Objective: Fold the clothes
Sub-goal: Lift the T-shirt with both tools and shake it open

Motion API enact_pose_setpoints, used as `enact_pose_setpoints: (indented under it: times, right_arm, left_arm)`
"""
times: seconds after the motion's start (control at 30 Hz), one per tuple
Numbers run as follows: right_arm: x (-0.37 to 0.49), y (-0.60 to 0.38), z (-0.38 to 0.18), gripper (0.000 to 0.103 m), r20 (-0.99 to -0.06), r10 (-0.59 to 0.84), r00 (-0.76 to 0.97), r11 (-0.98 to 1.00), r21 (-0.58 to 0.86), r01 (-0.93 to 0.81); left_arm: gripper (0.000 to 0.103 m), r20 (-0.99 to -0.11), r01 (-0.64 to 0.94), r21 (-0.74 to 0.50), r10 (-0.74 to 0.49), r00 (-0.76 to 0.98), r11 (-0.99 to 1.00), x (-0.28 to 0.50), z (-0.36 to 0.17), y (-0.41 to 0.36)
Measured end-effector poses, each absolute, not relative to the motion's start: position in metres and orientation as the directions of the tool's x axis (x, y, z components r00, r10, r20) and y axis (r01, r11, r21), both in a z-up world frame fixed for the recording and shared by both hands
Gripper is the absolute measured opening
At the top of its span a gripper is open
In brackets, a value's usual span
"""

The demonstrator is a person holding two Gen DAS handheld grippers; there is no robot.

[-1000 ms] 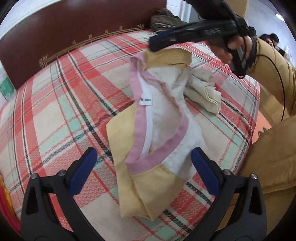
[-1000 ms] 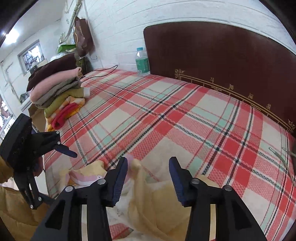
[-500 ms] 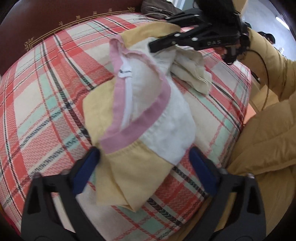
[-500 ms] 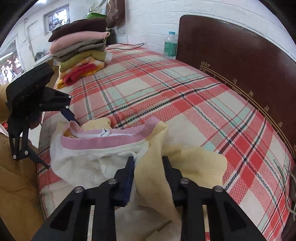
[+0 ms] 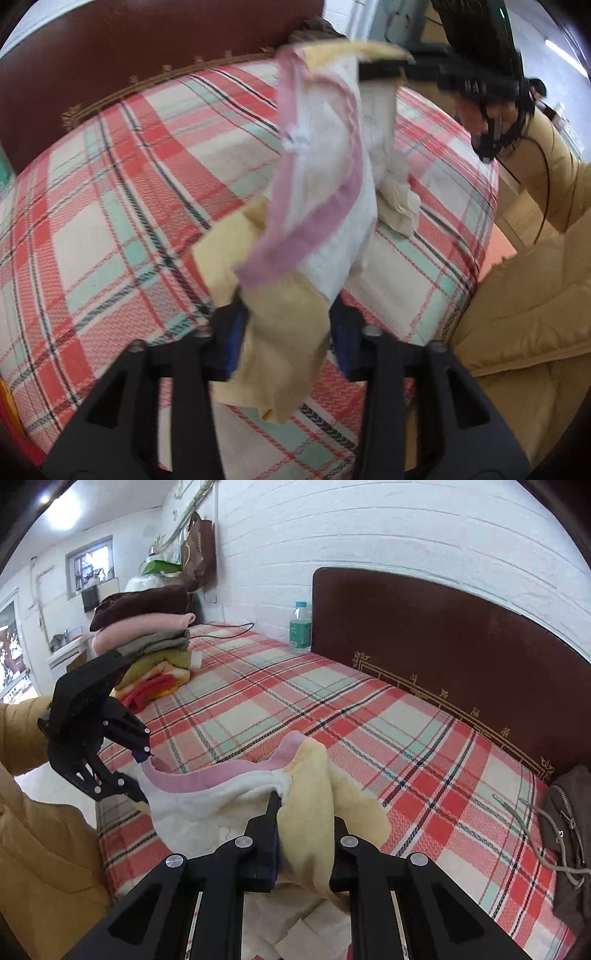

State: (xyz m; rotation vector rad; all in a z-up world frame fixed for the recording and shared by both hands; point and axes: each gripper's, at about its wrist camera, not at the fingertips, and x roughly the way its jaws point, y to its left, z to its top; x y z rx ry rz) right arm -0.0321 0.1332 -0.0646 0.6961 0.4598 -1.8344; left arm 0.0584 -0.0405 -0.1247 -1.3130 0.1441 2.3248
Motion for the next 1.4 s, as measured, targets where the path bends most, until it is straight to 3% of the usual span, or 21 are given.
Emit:
enact_pose_setpoints:
  times: [0.07, 0.13, 0.2, 0.3, 0.73, 0.93, 1.0, 1.17, 1.4]
  right_arm:
    - [-0.032, 0.137, -0.055, 0.013, -0.632, -0.726, -0.271, -0.373, 0.030, 0.927]
    - [-0.030, 0.141, -0.044, 0.013, -0.605, -0.741, -0.293, -0.390, 0.032, 0.920]
    - [-0.023, 0.143, -0.032, 0.013, -0.586, -0.743, -0.323, -0.410, 0.018, 0.912]
    - [-0.012, 0.146, -0.014, 0.013, -0.554, -0.744, -0.374, -0.441, -0.013, 0.897]
    - [0.081, 0.202, 0.100, 0.013, -0.260, -0.808, -0.528, -0.520, -0.103, 0.848]
    - [0.114, 0.230, 0.139, 0.013, -0.147, -0.866, -0.479, -0.478, -0.043, 0.877]
    - [0.119, 0.233, 0.143, 0.013, -0.135, -0.882, -0.452, -0.453, -0.025, 0.891]
    - [0.090, 0.223, 0.124, 0.013, -0.185, -0.867, -0.462, -0.474, 0.022, 0.880]
    - [-0.030, 0.163, 0.025, 0.013, -0.462, -0.761, -0.457, -0.570, 0.138, 0.810]
  left_arm:
    - [0.047, -0.840, -0.455, -0.124, 0.337, -0.424, -0.882, 0.058, -0.129, -0.035]
    - [0.037, -0.838, -0.446, -0.127, 0.337, -0.430, -0.886, 0.055, -0.129, -0.034]
    - [0.013, -0.822, -0.429, -0.120, 0.332, -0.462, -0.895, 0.054, -0.121, -0.036]
    - [0.009, -0.786, -0.414, -0.096, 0.324, -0.526, -0.905, 0.057, -0.102, -0.038]
    - [0.007, -0.460, -0.347, 0.083, 0.273, -0.845, -0.934, 0.137, 0.084, -0.055]
    - [0.007, -0.364, -0.350, 0.185, 0.267, -0.892, -0.919, 0.185, 0.154, -0.046]
    - [0.007, -0.380, -0.339, 0.215, 0.241, -0.893, -0.916, 0.189, 0.165, -0.041]
    - [0.009, -0.561, -0.299, 0.164, 0.160, -0.812, -0.940, 0.111, 0.117, -0.060]
    - [0.009, -0.771, -0.227, 0.104, 0.066, -0.633, -0.968, 0.000, 0.031, -0.085]
